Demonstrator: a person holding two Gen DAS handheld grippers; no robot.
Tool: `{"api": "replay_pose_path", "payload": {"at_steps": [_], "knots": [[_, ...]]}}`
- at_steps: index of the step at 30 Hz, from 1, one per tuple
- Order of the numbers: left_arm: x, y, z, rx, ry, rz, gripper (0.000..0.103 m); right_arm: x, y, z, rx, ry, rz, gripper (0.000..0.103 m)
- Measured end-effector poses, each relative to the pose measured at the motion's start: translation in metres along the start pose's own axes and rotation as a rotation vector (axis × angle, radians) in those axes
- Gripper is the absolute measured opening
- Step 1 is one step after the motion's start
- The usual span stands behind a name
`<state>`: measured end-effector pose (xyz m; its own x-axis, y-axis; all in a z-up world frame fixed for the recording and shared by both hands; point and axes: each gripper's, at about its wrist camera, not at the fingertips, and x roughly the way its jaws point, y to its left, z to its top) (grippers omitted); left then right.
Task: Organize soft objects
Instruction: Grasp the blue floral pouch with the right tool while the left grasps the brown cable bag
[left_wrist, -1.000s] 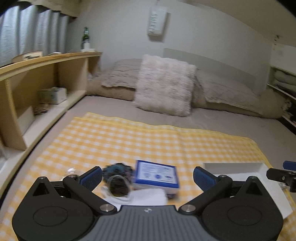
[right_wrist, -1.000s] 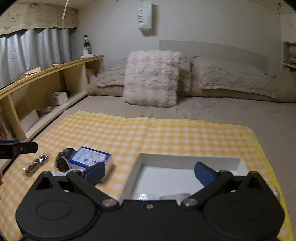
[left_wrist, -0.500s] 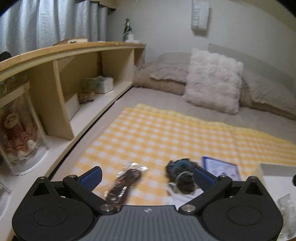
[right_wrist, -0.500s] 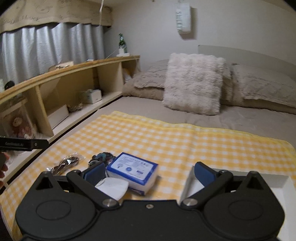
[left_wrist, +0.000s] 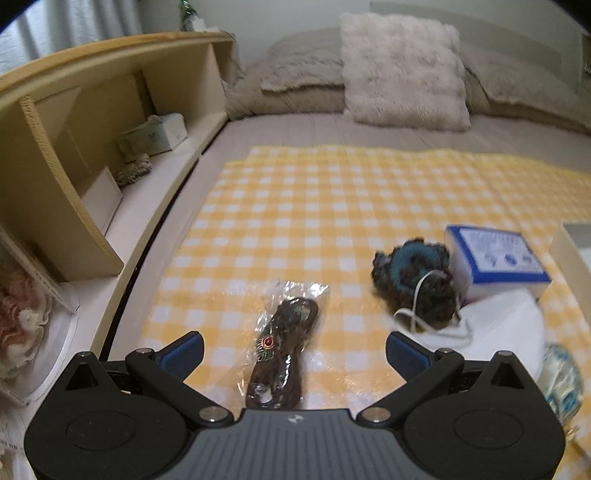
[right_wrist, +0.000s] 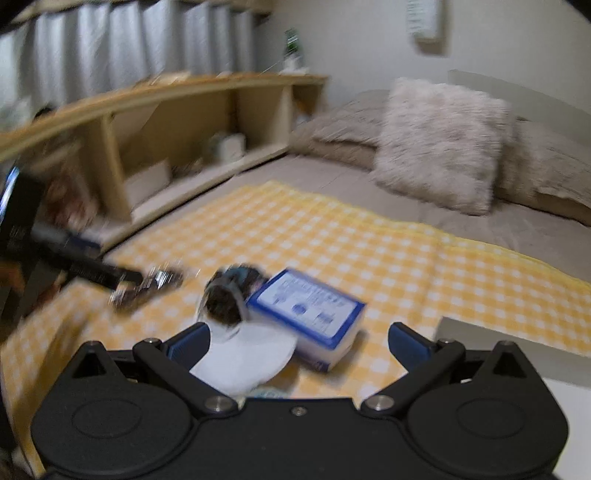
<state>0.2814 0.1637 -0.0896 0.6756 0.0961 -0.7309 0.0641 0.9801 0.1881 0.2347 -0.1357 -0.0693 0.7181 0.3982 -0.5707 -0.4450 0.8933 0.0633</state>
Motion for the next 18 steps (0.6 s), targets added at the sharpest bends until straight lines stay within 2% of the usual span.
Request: {"api": "replay_pose_path", "payload": {"at_steps": [5, 8, 14, 18], "knots": [[0.015, 0.006, 0.001, -0.009, 0.040, -0.009, 0.100, 0.029, 0.022, -0.009, -0.166, 0.127, 0.048, 0.102], [0.024, 0.006, 0.003, -0.002, 0.067, -0.010, 0.094, 0.043, 0.029, -0.013, -0.179, 0.199, 0.110, 0.095], [0.043, 0.005, 0.000, 0.015, 0.123, 0.029, 0.093, 0.069, 0.045, -0.021, -0.216, 0.303, 0.185, 0.093], [0.057, 0.003, -0.006, 0.044, 0.170, 0.040, 0.093, 0.085, 0.053, -0.030, -0.219, 0.367, 0.196, 0.093]]}}
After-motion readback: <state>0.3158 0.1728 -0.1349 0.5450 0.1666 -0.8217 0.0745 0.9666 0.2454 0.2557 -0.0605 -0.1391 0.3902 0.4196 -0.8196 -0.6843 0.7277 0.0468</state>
